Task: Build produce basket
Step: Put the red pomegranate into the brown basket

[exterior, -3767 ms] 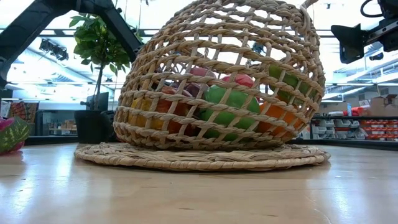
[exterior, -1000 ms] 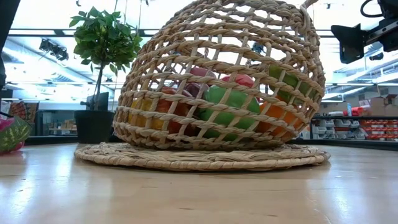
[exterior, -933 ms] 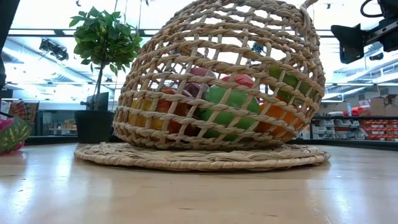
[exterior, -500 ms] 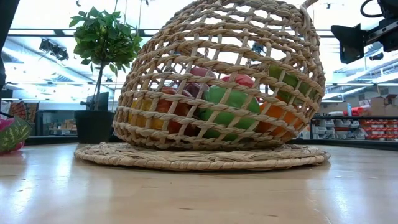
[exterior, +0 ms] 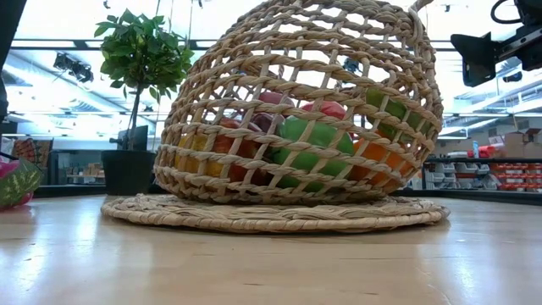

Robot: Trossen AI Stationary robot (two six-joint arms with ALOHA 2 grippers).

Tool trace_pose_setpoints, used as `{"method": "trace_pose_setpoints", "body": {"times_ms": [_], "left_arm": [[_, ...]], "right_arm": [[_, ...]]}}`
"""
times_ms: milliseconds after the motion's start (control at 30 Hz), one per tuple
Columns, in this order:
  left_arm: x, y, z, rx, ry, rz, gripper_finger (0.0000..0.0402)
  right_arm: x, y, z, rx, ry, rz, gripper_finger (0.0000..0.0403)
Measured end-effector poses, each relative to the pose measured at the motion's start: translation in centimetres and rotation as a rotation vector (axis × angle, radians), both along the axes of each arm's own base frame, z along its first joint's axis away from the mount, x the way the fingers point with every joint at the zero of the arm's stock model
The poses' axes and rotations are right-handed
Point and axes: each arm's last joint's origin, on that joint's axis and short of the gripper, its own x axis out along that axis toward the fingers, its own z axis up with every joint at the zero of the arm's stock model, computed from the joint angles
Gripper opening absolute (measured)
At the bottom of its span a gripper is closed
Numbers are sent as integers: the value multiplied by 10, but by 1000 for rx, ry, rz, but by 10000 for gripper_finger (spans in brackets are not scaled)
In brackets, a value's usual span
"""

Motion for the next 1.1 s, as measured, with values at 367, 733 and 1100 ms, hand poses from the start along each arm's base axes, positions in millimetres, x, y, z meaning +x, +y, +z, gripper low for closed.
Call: {"method": "trace_pose_setpoints", "body": {"times_ms": [367,733,1100], "left_arm": [[31,-7,-44,429,180,-189,286],[87,1,-111,660,360,-281,286],[119,38,-193,512,745,14,286]], "right_arm": [[0,0,0,0,-1,0,350],[0,0,0,0,0,0,350],[0,0,0,0,0,0,350]]}}
